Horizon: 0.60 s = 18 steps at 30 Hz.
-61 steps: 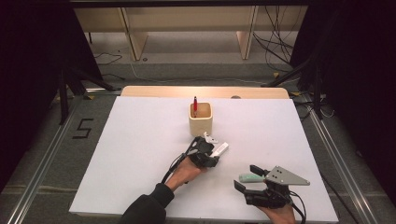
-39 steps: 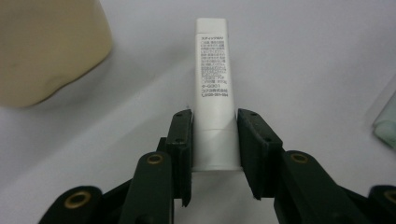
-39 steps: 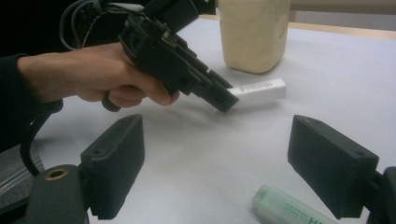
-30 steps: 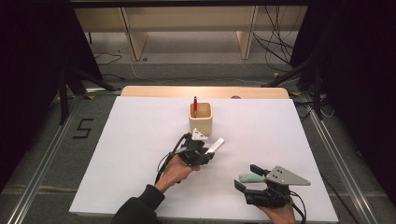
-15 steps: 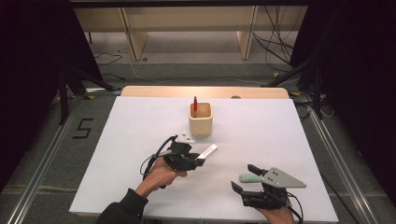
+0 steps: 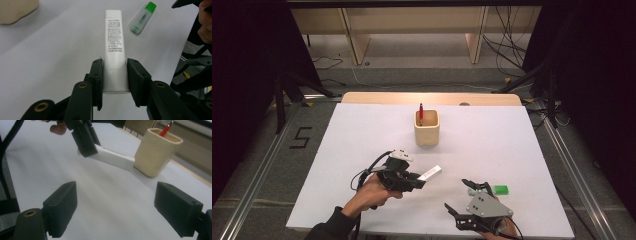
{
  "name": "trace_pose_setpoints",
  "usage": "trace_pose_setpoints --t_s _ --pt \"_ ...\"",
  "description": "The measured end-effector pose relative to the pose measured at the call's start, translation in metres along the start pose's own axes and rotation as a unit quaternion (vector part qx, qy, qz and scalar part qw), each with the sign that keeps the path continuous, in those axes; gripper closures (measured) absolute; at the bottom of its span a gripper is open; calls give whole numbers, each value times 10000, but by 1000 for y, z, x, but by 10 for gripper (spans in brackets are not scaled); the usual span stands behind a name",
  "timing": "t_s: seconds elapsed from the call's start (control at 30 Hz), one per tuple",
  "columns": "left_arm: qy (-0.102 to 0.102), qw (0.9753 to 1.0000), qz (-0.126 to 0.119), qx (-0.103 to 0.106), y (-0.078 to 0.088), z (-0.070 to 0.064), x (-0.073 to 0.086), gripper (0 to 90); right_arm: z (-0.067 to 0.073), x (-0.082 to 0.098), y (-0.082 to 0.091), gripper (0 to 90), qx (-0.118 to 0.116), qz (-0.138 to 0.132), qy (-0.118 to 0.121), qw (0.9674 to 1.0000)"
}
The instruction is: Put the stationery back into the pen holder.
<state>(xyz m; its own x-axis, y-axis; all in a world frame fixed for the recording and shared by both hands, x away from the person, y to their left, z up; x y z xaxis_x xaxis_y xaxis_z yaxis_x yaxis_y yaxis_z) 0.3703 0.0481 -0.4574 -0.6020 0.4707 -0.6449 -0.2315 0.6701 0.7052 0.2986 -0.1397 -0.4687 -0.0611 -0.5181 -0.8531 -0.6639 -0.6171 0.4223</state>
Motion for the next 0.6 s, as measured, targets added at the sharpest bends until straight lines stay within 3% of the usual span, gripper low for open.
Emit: trace_pose_setpoints --t_s 0.1,0.2,0.23,0.27,0.3,0.33,0.37,0.4,0.43,0.47,0.5,0.53,0.57,0.6 --pt "-33 10000 65 64 1 -2 2 668 5 -4 -5 195 127 26 502 9987" --pt "-51 9999 97 113 2 -4 3 667 9 -9 -10 200 329 69 1075 9936" --pt "-68 9998 106 121 2 -5 3 667 9 -9 -10 200 329 69 1075 9936" --pt "-87 9998 119 140 2 -5 3 667 11 -10 -13 206 419 85 1298 9906" --pt "-88 9998 134 153 2 -6 3 668 14 -12 -17 212 551 154 1637 9848" --pt "-93 9997 148 155 2 -7 3 668 15 -12 -19 218 623 172 1788 9818" --pt "-96 9997 166 163 2 -7 4 668 15 -12 -19 218 623 172 1788 9818" --pt "-99 9997 173 171 3 -8 4 668 17 -13 -23 225 743 183 1992 9770" --pt "-108 9996 183 179 3 -8 4 668 19 -15 -27 243 890 258 2423 9658" --pt "-112 9996 180 196 3 -9 4 668 21 -15 -30 252 961 281 2585 9608" --pt "-124 9995 199 209 3 -10 4 668 21 -15 -30 252 961 281 2585 9608" --pt "-139 9994 223 217 3 -10 5 668 23 -17 -35 273 1084 293 2847 9520" --pt "-136 9994 240 225 3 -11 5 668 23 -17 -35 273 1084 293 2847 9520" --pt "-165 9992 260 237 2 -12 5 668 23 -17 -37 284 1141 270 2968 9477"
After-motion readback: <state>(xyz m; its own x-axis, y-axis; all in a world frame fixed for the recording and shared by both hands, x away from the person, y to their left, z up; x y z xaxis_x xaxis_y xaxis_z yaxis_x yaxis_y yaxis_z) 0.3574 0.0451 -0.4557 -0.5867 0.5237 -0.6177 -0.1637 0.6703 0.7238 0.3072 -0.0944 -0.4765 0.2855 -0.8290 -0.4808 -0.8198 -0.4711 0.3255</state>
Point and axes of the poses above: each handheld gripper's, and its own axes: y roughly backward along the jaws, x roughly out of its underside, z roughly to its left, the point moved 6 cm from there along -y, roughly forward along the jaws, and after that the axes turned 3 degrees about y, right-handed, at the moved point
